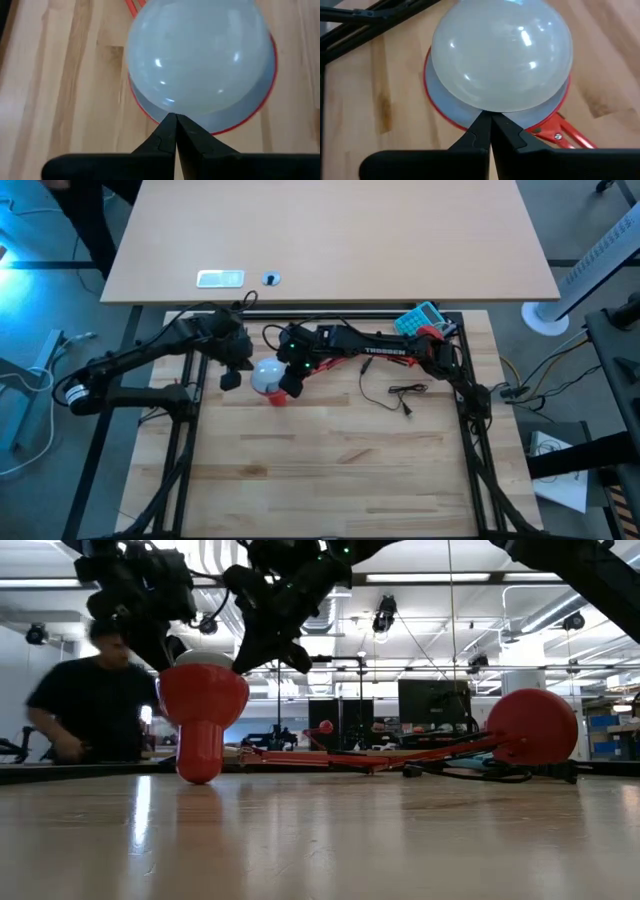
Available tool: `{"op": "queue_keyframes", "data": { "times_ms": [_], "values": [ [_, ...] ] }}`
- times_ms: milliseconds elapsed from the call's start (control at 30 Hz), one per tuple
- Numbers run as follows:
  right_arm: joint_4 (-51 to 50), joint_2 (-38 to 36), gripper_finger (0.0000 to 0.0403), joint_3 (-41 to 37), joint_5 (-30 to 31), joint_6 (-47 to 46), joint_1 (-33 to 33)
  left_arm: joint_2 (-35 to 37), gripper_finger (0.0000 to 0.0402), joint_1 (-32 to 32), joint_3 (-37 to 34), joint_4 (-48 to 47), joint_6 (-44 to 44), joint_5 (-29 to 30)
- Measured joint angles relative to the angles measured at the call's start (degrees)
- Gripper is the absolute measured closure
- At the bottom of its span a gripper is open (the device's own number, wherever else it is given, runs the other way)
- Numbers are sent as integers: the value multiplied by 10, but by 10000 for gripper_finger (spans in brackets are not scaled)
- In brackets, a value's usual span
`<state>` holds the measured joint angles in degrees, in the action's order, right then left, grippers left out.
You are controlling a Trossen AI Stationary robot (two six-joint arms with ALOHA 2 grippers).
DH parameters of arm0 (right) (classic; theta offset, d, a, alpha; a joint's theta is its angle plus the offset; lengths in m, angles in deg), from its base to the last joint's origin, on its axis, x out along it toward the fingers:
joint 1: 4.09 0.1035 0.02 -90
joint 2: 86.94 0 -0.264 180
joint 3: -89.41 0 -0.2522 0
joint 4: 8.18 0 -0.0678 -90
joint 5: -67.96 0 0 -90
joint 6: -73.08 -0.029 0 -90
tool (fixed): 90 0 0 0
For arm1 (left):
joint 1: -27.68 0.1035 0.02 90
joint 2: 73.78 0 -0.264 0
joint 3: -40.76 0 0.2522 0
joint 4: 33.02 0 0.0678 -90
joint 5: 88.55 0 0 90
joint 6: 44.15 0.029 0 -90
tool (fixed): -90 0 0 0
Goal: Screw lightbulb
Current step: Remove the lightbulb from the orange desk lamp
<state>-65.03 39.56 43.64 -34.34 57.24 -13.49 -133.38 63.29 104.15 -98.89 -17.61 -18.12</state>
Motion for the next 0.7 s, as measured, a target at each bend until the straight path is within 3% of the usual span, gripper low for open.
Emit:
{"op": "queue_keyframes", "data": {
  "times_ms": [333,433,533,700],
  "values": [
    [1,0,403,0,77,15,-16,28,401,-6,-2,-31,-20,-36],
    [-3,-1,403,0,77,14,-16,43,401,-6,-2,-39,-19,-6],
    [-4,-6,403,1,51,14,-14,45,402,1,-4,-38,-7,38],
    [1,-6,403,7,-16,10,-3,6,402,14,-14,-1,19,53]
  ]
}}
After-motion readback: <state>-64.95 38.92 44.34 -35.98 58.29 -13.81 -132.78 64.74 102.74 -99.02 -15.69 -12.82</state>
